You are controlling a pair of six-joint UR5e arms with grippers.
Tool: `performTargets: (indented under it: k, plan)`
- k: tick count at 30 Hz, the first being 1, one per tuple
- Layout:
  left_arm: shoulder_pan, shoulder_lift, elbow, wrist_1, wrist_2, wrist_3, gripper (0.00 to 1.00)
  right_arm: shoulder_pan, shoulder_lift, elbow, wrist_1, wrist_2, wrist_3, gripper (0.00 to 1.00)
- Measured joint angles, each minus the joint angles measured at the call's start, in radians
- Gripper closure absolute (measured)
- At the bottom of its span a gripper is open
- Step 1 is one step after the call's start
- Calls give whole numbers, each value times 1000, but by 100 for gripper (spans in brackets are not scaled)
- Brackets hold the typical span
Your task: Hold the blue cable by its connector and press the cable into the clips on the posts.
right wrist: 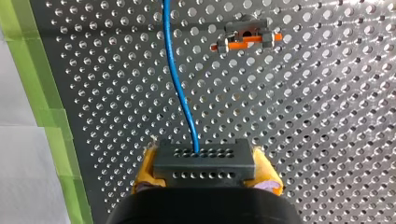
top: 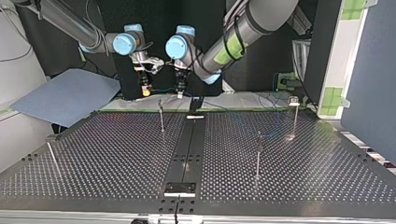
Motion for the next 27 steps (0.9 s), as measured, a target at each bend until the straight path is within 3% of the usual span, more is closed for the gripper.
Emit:
performTargets:
  k: [4, 11, 14, 27]
  plan:
    - [-5, -22, 37, -29, -8, 1, 98, -7, 0, -1, 0, -1, 6, 100]
    - [-14, -68, 95, -44, -34, 1, 98, -24, -1, -5, -2, -2, 54, 100]
    - [-15, -87, 108, -40, -43, 0, 98, -33, -1, -6, -17, -8, 64, 100]
    - [-24, -100, 113, 36, -70, -7, 98, -73, -1, -30, -21, -47, 68, 100]
